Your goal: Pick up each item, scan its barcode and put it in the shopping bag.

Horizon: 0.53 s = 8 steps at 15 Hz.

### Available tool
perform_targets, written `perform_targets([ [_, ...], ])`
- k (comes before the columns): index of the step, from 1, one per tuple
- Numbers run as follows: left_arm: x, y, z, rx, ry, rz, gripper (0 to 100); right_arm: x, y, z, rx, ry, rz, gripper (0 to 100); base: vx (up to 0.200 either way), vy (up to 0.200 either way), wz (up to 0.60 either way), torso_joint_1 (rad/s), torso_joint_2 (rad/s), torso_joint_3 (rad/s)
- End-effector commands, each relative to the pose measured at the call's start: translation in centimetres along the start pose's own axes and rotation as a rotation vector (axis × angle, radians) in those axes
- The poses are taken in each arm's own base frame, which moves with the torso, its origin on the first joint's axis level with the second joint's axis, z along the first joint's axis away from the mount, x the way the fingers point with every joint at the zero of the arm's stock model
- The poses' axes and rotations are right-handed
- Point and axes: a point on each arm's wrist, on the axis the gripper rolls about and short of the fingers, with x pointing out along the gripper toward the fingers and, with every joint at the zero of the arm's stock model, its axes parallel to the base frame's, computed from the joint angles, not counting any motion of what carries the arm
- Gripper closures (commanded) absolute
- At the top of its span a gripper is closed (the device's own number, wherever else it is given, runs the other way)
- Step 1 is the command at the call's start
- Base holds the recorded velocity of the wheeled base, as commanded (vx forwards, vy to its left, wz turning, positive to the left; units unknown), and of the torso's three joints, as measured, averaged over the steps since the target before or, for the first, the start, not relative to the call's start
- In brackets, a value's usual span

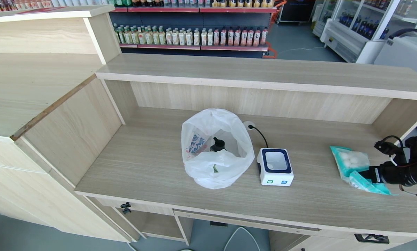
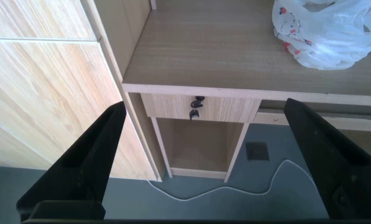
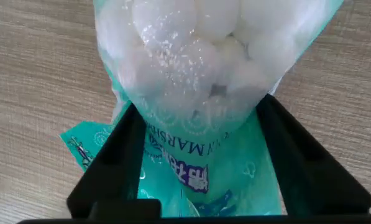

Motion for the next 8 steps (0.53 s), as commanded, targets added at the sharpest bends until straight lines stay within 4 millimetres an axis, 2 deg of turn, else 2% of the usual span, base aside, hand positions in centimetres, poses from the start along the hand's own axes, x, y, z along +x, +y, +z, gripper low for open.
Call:
perform_targets([
  [1,0.0,0.0,0.0,0.0,-0.001,0.0,0,0.2,0.0,-0.3,0.007,0.015,-0.002,100,0.0,0.0,0.0,0.0,0.0,0.0],
  [6,0.0,0.0,0.0,0.0,-0.001,0.001,0,-1.1,0.9,0.8,-0.024,-0.012,-0.009,100,0.0,0.0,0.0,0.0,0.0,0.0],
  [8,0.0,0.0,0.0,0.0,-0.001,0.0,0,-1.8,1.5,1.3,-0.089,0.005,-0.068,100,0.0,0.0,0.0,0.0,0.0,0.0],
])
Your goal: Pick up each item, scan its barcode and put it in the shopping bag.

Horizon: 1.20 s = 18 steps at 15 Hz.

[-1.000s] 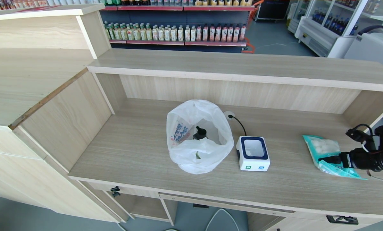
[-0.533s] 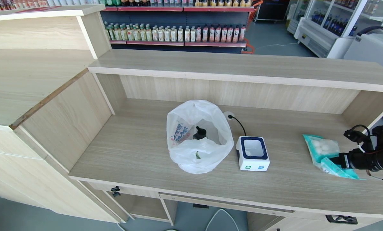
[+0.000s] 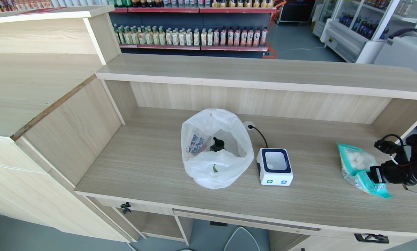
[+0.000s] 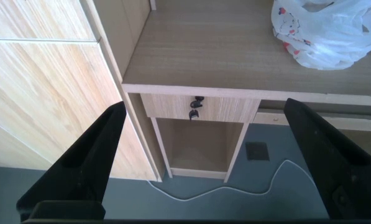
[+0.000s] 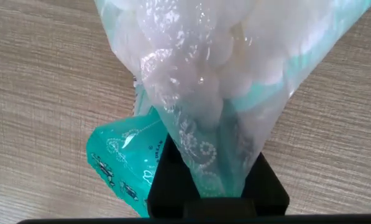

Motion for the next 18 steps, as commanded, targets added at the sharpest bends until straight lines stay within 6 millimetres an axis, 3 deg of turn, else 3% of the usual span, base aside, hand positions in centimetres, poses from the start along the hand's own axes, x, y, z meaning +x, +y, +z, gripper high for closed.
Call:
perform_targets([
  [1,0.0,0.0,0.0,0.0,0.0,0.0,0,-1.7,0.7,0.8,-0.104,-0.001,-0.066,100,0.0,0.0,0.0,0.0,0.0,0.0],
  [4,0.0,0.0,0.0,0.0,0.0,0.0,0,-5.4,1.5,2.1,-0.214,-0.066,-0.121,100,0.0,0.0,0.0,0.0,0.0,0.0],
  [9,0.0,0.0,0.0,0.0,0.0,0.0,0,-8.7,3.1,2.8,-0.309,-0.114,-0.152,100,0.0,0.0,0.0,0.0,0.0,0.0],
  [13,0.0,0.0,0.0,0.0,0.0,0.0,0,-14.7,4.6,3.3,-0.588,-0.186,-0.277,100,0.0,0.0,0.0,0.0,0.0,0.0],
  [16,0.0,0.0,0.0,0.0,0.0,0.0,0,-20.8,8.4,2.8,-0.743,-0.357,-0.437,100,0.0,0.0,0.0,0.0,0.0,0.0],
  [17,0.0,0.0,0.0,0.0,0.0,0.0,0,-21.9,9.5,2.5,-0.782,-0.405,-0.473,100,0.0,0.0,0.0,0.0,0.0,0.0],
  [18,0.0,0.0,0.0,0.0,0.0,0.0,0,-23.5,11.9,1.9,-0.867,-0.509,-0.523,100,0.0,0.0,0.0,0.0,0.0,0.0],
])
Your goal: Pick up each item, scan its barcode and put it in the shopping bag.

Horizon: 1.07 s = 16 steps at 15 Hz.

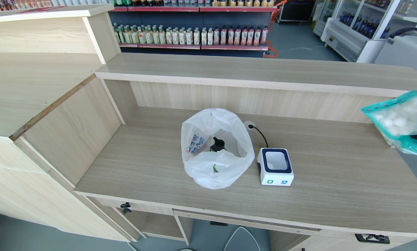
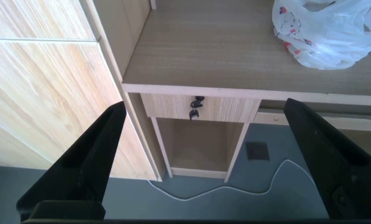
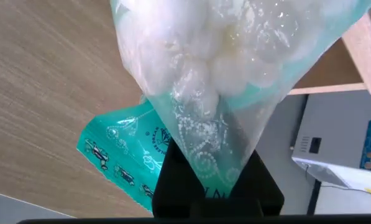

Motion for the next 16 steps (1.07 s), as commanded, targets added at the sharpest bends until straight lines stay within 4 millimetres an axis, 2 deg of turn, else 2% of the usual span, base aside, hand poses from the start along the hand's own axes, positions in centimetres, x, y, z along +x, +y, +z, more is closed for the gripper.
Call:
perform_targets([
  [1,0.0,0.0,0.0,0.0,-0.001,0.0,0,-7.3,2.7,4.3,-0.172,-0.232,-0.185,100,0.0,0.0,0.0,0.0,0.0,0.0],
  [3,0.0,0.0,0.0,0.0,-0.001,0.002,0,-9.1,3.8,5.9,-0.299,-0.352,-0.255,100,0.0,0.0,0.0,0.0,0.0,0.0],
  [5,0.0,0.0,0.0,0.0,-0.001,0.0,0,-11.6,4.7,8.8,-0.479,-0.551,-0.379,100,0.0,0.0,0.0,0.0,0.0,0.0],
  [7,0.0,0.0,0.0,0.0,-0.001,0.0,0,-12.9,5.4,10.2,-0.656,-0.682,-0.512,100,0.0,0.0,0.0,0.0,0.0,0.0],
  [12,0.0,0.0,0.0,0.0,-0.001,0.0,0,-14.8,6.9,11.3,-1.036,-0.855,-0.997,100,0.0,0.0,0.0,0.0,0.0,0.0],
  [14,0.0,0.0,0.0,0.0,-0.001,0.002,0,-14.7,7.3,11.7,-1.182,-0.917,-1.051,100,0.0,0.0,0.0,0.0,0.0,0.0],
  [15,0.0,0.0,0.0,0.0,-0.001,0.0,0,-15.2,7.7,11.7,-1.265,-0.962,-1.134,100,0.0,0.0,0.0,0.0,0.0,0.0],
  [16,0.0,0.0,0.0,0.0,-0.001,0.0,0,-15.3,8.1,11.5,-1.282,-0.981,-1.165,100,0.0,0.0,0.0,0.0,0.0,0.0],
])
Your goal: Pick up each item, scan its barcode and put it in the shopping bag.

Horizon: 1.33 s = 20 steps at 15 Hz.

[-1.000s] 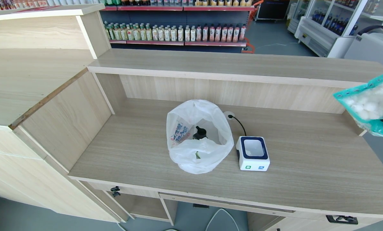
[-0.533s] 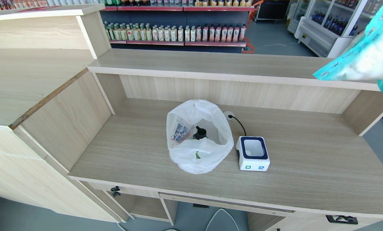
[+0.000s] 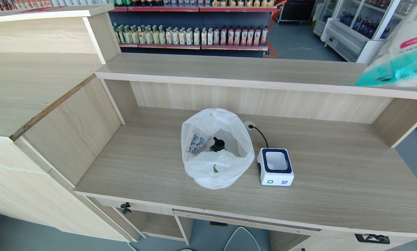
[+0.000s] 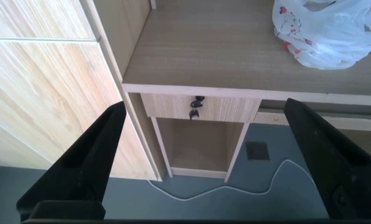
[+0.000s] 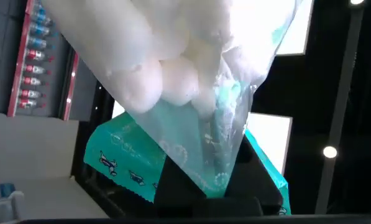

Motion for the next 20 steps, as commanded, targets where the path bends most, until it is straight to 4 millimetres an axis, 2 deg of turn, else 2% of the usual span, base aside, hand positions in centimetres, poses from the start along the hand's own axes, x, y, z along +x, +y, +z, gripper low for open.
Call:
perform_targets([
  [1,0.0,0.0,0.0,0.0,-0.001,0.002,0,-0.2,0.2,1.3,0.013,-0.049,-0.025,100,0.0,0.0,0.0,0.0,0.0,0.0],
  [3,0.0,0.0,0.0,0.0,-0.001,0.0,0,-0.3,-0.7,2.1,-0.035,-0.091,-0.092,100,0.0,0.0,0.0,0.0,0.0,0.0],
  [5,0.0,0.0,0.0,0.0,-0.001,0.0,0,-1.3,-2.0,2.5,-0.106,-0.089,-0.133,100,0.0,0.0,0.0,0.0,0.0,0.0],
  [6,0.0,0.0,0.0,0.0,-0.001,0.0,0,-2.6,-3.9,2.7,-0.179,-0.078,-0.202,100,0.0,0.0,0.0,0.0,0.0,0.0],
  [9,0.0,0.0,0.0,0.0,-0.001,0.0,0,-5.0,-7.2,2.6,-0.284,-0.037,-0.368,100,0.0,0.0,0.0,0.0,0.0,0.0],
  [11,0.0,0.0,0.0,0.0,-0.001,0.002,0,-6.1,-7.8,2.6,-0.293,-0.025,-0.391,100,0.0,0.0,0.0,0.0,0.0,0.0],
  [14,0.0,0.0,0.0,0.0,-0.001,0.0,0,-6.6,-8.4,2.6,-0.294,-0.013,-0.454,100,0.0,0.0,0.0,0.0,0.0,0.0],
  [20,0.0,0.0,0.0,0.0,-0.001,0.0,0,-6.5,-8.2,3.0,-0.347,-0.026,-0.468,100,0.0,0.0,0.0,0.0,0.0,0.0],
])
